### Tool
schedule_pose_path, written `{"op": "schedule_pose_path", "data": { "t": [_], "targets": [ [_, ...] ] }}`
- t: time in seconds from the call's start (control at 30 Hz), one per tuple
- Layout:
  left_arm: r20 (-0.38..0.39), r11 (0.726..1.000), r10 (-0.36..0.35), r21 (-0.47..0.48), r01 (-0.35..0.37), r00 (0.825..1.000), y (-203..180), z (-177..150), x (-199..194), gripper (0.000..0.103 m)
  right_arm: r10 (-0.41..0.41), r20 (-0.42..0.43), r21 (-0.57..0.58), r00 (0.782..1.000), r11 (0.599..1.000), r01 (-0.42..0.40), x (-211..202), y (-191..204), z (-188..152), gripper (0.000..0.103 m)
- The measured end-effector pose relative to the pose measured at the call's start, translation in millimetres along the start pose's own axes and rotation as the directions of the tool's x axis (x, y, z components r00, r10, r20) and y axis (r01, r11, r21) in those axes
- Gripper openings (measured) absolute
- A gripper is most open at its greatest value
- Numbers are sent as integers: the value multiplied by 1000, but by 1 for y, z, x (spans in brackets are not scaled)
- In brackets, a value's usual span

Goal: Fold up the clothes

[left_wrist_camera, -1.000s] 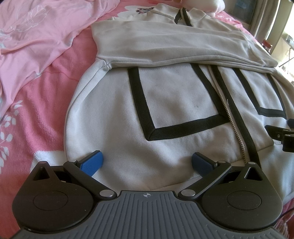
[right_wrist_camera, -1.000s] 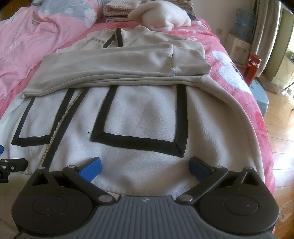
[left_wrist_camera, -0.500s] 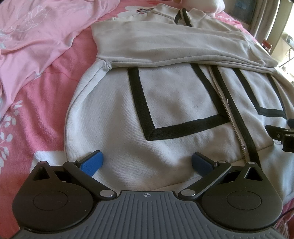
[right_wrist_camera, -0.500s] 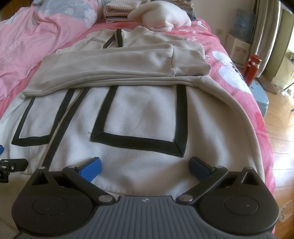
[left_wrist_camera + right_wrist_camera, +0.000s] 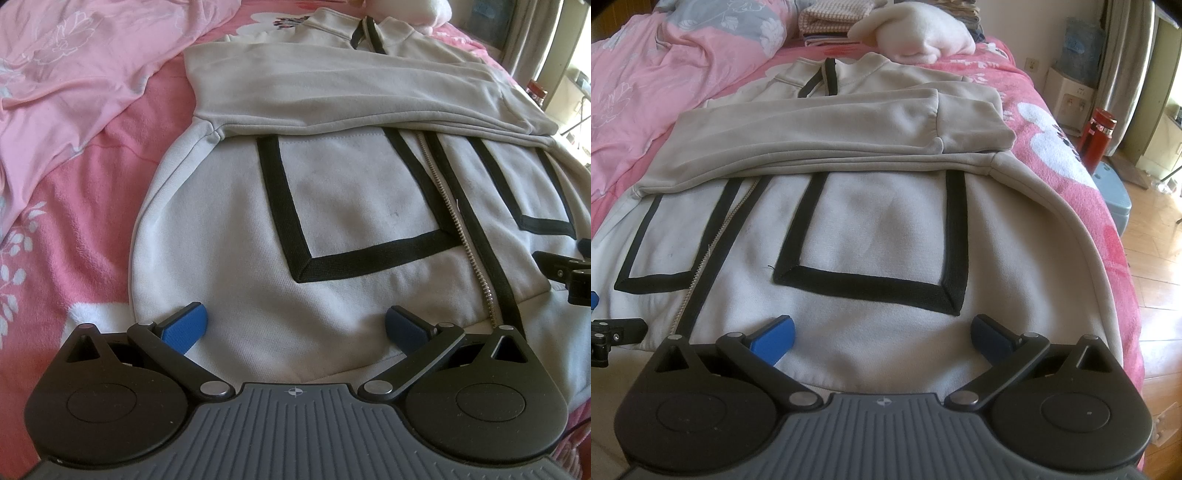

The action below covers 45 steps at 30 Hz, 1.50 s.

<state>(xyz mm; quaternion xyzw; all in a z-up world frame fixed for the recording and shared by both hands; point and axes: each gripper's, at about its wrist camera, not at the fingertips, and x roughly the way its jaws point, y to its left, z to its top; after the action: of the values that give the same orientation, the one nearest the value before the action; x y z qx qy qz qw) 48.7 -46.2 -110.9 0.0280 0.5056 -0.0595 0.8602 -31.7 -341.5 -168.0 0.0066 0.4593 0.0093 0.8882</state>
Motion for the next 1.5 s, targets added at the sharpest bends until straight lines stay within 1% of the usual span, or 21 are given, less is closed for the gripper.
{"op": "schedule_pose_path", "data": {
  "t": [0.6,0.67,0.73,0.77,0.83,0.87,0.9,0.93,1.0,1.1,1.17,1.23,1.27,1.3,1.33,1.37,1.4,1.43,1.47,1.5],
  "targets": [
    [3,1000,1,3,-1,1000,-1,0,0,103,-3,2,1,1000,1000,3,0,0,0,103],
    [2,1000,4,11,-4,1000,-1,1,-2,103,-3,2,1,1000,1000,3,0,0,0,103],
    [22,999,4,47,-5,1000,-2,7,-8,103,1,-4,5,1000,1000,-1,0,-1,2,103],
    [45,998,7,66,-10,999,-3,11,-12,103,9,-19,6,1000,1000,-9,-1,-2,7,103],
    [131,993,22,115,-37,991,-4,25,-25,103,27,-47,10,999,1000,-26,-4,-5,16,103],
    [164,989,24,140,-47,986,-4,36,-28,103,56,-29,20,998,998,-55,-8,-7,23,103],
    [191,985,22,163,-54,981,-4,48,-31,103,88,7,28,996,996,-88,-13,-11,31,103],
    [197,984,26,166,-59,980,-3,61,-29,103,113,51,26,992,993,-114,-18,-14,43,103],
    [191,986,37,154,-68,981,-1,88,-20,103,109,89,4,990,994,-110,-16,-16,65,103],
    [202,986,65,134,-94,977,2,123,-4,103,80,105,-5,991,997,-80,0,-20,98,103],
    [231,985,73,134,-106,970,2,133,6,103,83,115,10,990,996,-85,14,-23,116,102],
    [253,986,71,131,-107,965,3,139,15,98,98,123,10,988,995,-99,28,-23,130,95],
    [255,987,69,126,-104,964,4,143,21,92,103,120,1,987,995,-104,35,-21,135,87],
    [257,988,67,121,-101,964,5,146,27,79,108,117,-8,987,994,-108,43,-19,140,76],
    [253,989,57,118,-90,966,7,149,32,70,115,111,-18,987,993,-114,49,-16,142,71],
    [238,991,42,116,-72,970,8,152,38,58,128,108,-32,986,992,-125,54,-14,144,63],
    [220,992,26,114,-53,975,10,154,44,56,141,116,-48,983,989,-137,59,-11,144,56],
    [207,994,19,105,-41,978,10,156,50,56,152,130,-69,980,987,-144,61,-7,142,53],
    [194,995,16,91,-35,981,12,157,56,55,163,143,-89,976,984,-152,62,-4,140,50],
    [183,996,17,80,-32,983,13,157,61,56,173,146,-106,974,982,-159,63,-2,135,50]
  ]
}}
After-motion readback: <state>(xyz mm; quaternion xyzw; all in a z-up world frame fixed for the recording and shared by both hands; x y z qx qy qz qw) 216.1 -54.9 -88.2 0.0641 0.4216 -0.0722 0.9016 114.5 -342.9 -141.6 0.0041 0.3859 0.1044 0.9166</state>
